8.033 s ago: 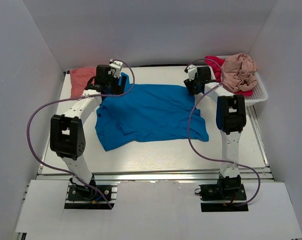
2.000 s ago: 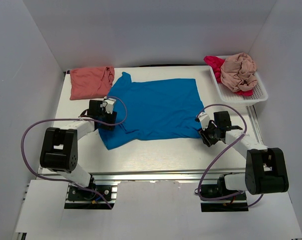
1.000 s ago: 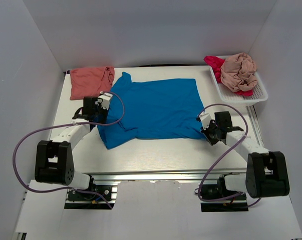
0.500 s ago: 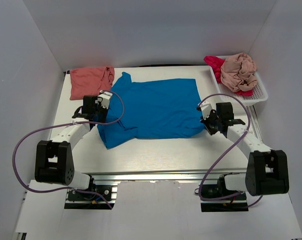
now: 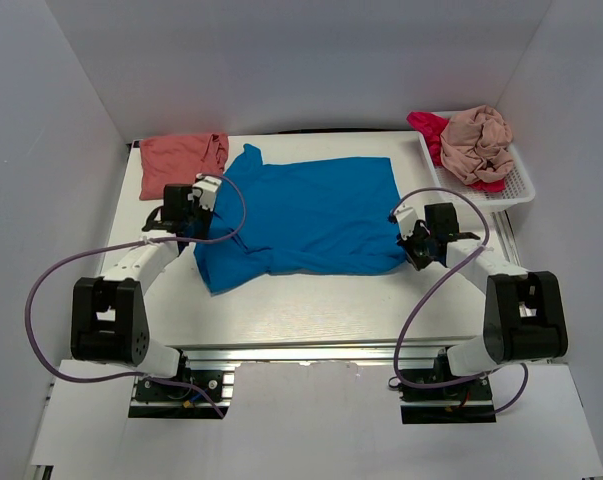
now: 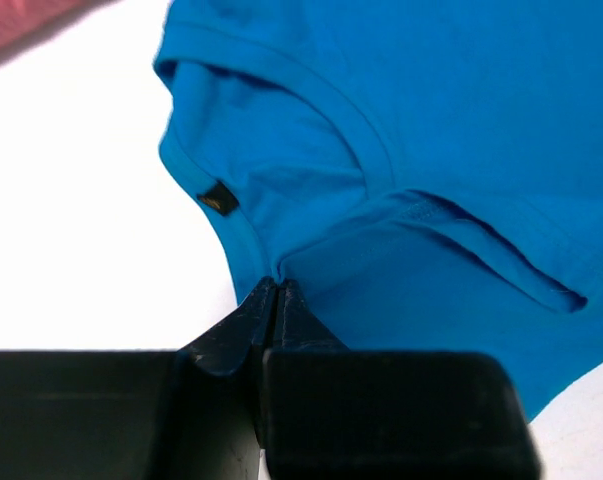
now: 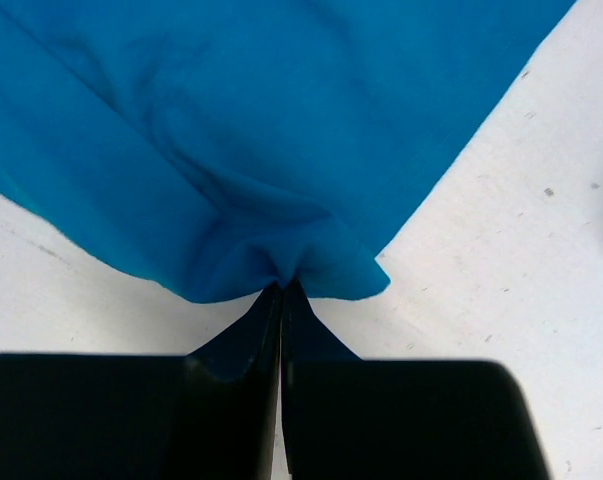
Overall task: Fold and stack the t-shirts
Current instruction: Grap the side of the flattened tshirt closest away from the robot with both arms, then fold the flattened tshirt in 1/3 of the way
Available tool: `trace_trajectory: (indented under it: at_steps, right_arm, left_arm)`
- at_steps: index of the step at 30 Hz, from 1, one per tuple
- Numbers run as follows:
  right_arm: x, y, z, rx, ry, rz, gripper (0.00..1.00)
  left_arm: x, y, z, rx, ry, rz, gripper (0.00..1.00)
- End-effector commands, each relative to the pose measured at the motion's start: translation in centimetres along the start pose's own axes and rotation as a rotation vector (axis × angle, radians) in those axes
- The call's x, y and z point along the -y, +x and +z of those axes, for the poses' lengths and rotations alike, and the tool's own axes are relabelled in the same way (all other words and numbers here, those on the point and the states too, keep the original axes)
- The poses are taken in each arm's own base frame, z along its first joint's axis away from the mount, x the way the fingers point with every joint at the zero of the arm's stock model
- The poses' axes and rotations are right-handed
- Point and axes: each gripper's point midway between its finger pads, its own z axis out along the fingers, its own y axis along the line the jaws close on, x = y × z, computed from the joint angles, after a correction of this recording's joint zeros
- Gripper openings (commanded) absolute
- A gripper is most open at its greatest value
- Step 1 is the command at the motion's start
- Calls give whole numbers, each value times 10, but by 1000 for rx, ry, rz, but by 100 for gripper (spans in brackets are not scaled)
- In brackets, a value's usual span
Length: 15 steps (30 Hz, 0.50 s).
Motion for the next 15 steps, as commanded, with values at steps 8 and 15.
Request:
trace_trajectory:
  at_steps: [8, 15]
  right_arm:
    - [49, -78, -7, 145, 77, -32, 0]
    - [66, -92, 24, 115, 53, -15, 0]
  left_arm:
    - [-22, -45, -1, 81, -51, 9, 7]
    - [-26, -57, 14, 84, -46, 1, 7]
